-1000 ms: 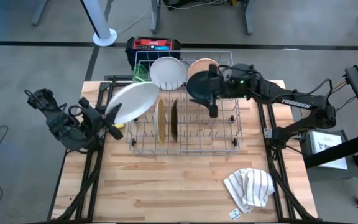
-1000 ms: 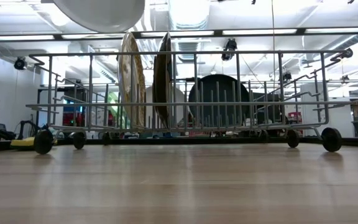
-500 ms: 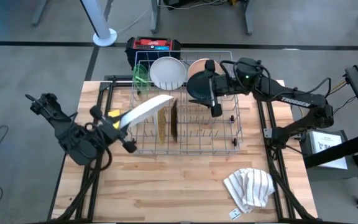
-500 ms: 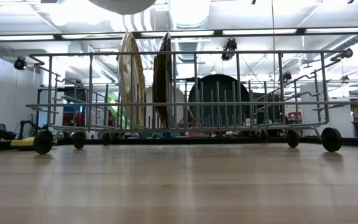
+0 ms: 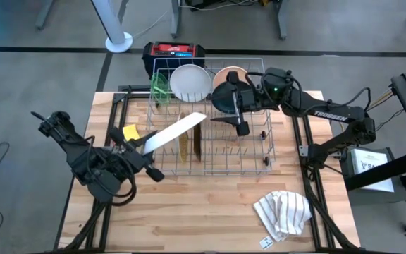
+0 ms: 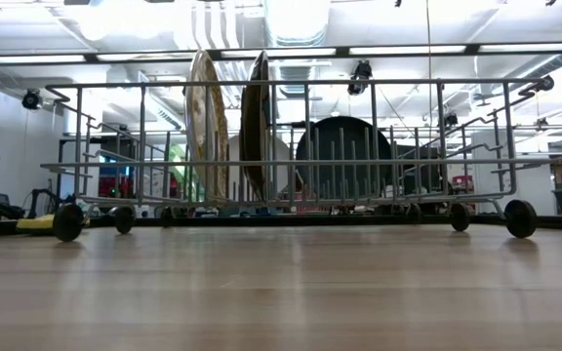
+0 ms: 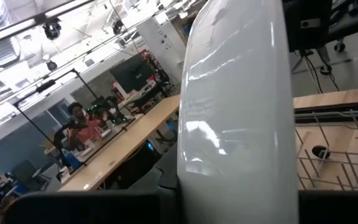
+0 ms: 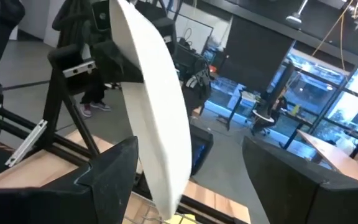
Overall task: Sort dishes
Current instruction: Put the white plate into the dish rack
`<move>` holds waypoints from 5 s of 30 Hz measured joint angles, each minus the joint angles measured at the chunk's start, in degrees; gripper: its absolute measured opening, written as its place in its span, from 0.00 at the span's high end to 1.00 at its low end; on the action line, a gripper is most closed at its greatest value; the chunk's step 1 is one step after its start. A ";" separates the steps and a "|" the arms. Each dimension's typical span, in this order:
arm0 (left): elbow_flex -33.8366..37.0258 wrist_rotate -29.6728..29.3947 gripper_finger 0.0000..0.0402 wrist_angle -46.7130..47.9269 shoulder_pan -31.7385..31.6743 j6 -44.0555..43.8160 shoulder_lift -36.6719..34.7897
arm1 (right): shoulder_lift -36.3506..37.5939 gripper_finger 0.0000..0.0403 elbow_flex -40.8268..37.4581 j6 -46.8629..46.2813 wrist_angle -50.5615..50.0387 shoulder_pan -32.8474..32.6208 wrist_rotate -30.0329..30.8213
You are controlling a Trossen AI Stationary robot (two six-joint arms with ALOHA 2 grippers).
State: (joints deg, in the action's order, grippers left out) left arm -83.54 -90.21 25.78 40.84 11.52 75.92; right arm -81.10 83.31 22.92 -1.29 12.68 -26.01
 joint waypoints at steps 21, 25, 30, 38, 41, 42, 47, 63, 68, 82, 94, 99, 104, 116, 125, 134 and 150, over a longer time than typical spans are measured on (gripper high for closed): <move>0.41 0.56 0.88 12.32 0.24 -17.36 -3.30 | 1.69 0.33 -0.04 0.16 -5.91 -1.52 3.93; 0.43 0.60 0.88 25.69 -0.02 -33.69 -6.35 | 2.06 0.35 -0.05 0.15 -10.63 -1.52 5.16; 0.84 0.16 0.88 36.60 0.69 -47.82 -8.26 | 2.71 0.35 -0.07 0.26 -15.78 -1.52 6.64; 1.54 -0.35 0.88 40.73 -1.45 -53.47 -10.91 | 2.69 0.32 -0.09 0.16 -21.52 -0.61 11.60; 3.12 0.22 0.88 41.69 -2.93 -54.11 -11.86 | 2.62 0.32 -0.11 -0.28 -24.09 -0.48 11.62; 3.80 1.25 0.88 41.74 -3.27 -54.13 -12.44 | 2.62 0.32 -0.11 -0.31 -24.84 -0.48 11.62; 5.25 1.37 0.88 40.29 -3.21 -54.79 -15.15 | 2.64 0.34 -0.13 0.94 -27.69 -0.25 11.63; 4.60 0.38 0.88 16.19 -2.91 -27.57 -3.95 | 2.29 0.27 -0.13 3.76 -6.69 -0.42 5.48; 3.00 0.06 0.88 15.20 -2.93 -27.00 -1.29 | 0.99 0.27 -0.11 1.70 -2.95 -0.45 2.80; -3.96 0.08 0.88 15.41 -2.93 -23.97 5.12 | -3.03 0.30 -0.15 -2.02 3.46 -0.54 1.58; -7.59 -0.03 0.86 15.58 -2.95 -23.98 8.95 | -4.46 0.63 -0.15 -1.83 6.14 -1.07 -0.02; -7.61 -0.95 0.87 14.92 -3.02 -25.07 8.98 | -4.46 0.90 -0.15 0.65 6.65 -1.71 1.32; -7.61 -1.17 0.87 15.17 -3.28 -25.17 8.98 | -4.48 0.94 -0.09 2.60 6.94 -2.24 3.57; -7.57 1.32 0.69 16.03 -3.37 -23.44 9.13 | -4.52 0.97 -0.09 3.70 4.28 -2.20 2.66; -7.55 0.54 0.54 17.90 -3.37 -23.68 9.13 | -4.13 0.97 -0.11 5.82 4.34 -2.05 2.26; -7.55 0.85 0.43 18.78 -3.39 -23.53 9.11 | -3.61 0.97 -0.13 6.54 4.28 -1.31 1.73; -7.51 6.53 0.41 19.50 -2.69 -21.96 7.23 | -1.05 0.99 -0.17 6.38 3.13 -0.36 3.34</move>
State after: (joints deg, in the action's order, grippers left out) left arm -91.05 -83.68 45.28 38.15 -10.44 83.15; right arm -82.15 83.13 29.29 1.84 12.32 -22.66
